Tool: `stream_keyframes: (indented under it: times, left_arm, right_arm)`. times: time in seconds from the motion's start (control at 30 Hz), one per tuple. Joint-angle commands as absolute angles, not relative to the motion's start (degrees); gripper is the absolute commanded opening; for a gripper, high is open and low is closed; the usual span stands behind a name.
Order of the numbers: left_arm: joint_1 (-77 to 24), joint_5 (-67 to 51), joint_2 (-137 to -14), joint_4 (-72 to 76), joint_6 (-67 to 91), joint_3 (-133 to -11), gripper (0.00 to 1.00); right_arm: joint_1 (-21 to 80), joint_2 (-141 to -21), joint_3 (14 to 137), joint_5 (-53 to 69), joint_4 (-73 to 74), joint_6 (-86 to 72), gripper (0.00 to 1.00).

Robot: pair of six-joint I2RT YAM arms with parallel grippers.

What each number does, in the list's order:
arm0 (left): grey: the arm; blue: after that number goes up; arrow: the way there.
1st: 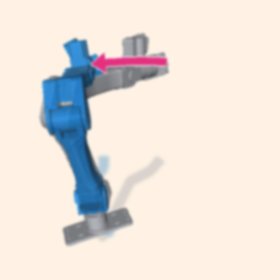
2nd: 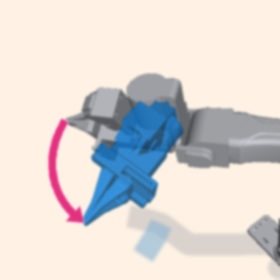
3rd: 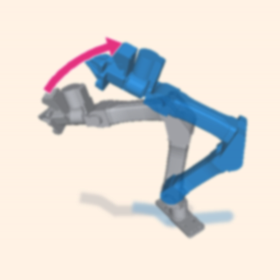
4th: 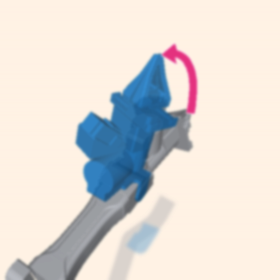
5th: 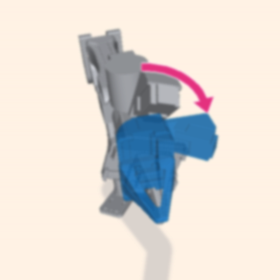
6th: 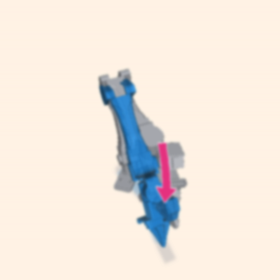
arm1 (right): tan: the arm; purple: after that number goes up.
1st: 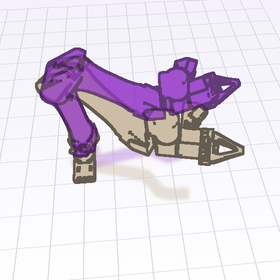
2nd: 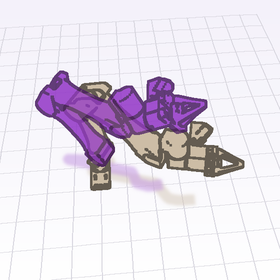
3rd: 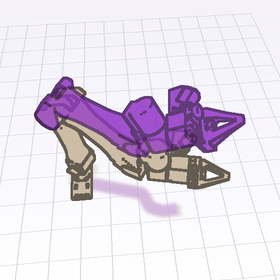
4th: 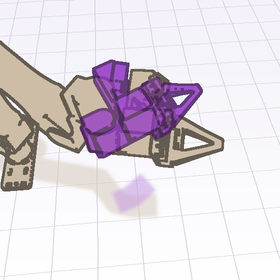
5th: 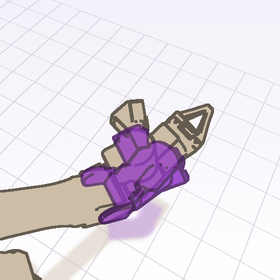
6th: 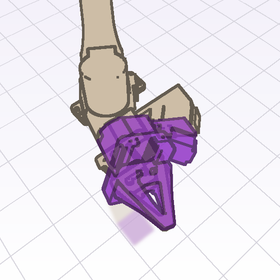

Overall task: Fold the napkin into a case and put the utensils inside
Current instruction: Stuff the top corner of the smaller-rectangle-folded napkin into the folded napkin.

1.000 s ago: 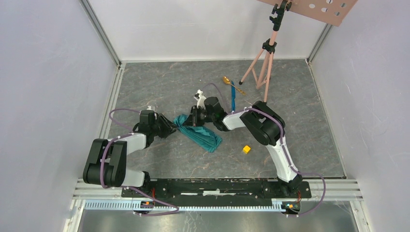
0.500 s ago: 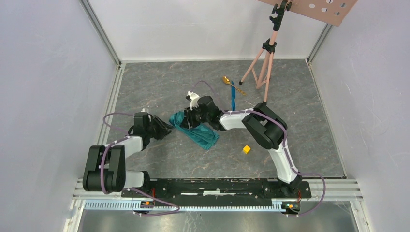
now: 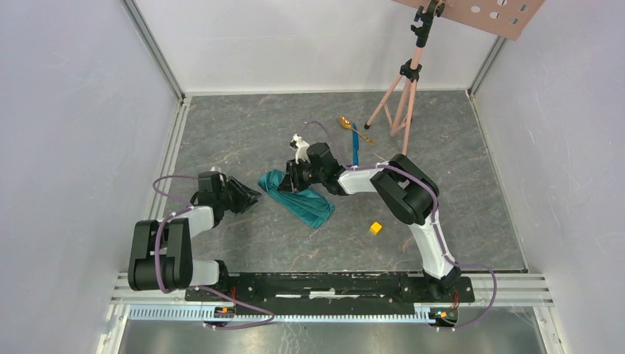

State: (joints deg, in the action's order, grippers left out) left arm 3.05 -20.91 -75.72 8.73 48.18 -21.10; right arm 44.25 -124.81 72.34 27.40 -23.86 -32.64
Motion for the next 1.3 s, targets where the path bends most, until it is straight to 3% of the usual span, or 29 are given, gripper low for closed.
stream_keyframes:
  times: [0.0,0.53,0.7,0.9,1.27]
  left_arm:
    - [3.2,-21.9,-80.2,12.6,49.2,-22.3,0.39]
    - [0.9,-21.1,-88.3,16.4,51.0,-25.4,0.31]
    - [1.1,-20.3,-86.3,15.0,50.7,-24.3,0.29]
    - [2.2,-20.6,-82.9,13.6,51.1,-22.6,0.31]
    - [4.0,-20.0,-80.2,11.2,51.2,-23.9,0.40]
  right_arm:
    - [44.6,-128.1,77.0,27.4,-25.9,-34.7,0.32]
    - [48.4,-133.5,85.7,23.0,-19.2,-29.0,0.29]
    - [47.3,-130.3,83.4,24.2,-19.9,-29.7,0.27]
    - [45.4,-126.2,80.5,25.7,-21.6,-31.1,0.37]
    - [45.2,-130.2,82.9,25.4,-22.2,-32.2,0.26]
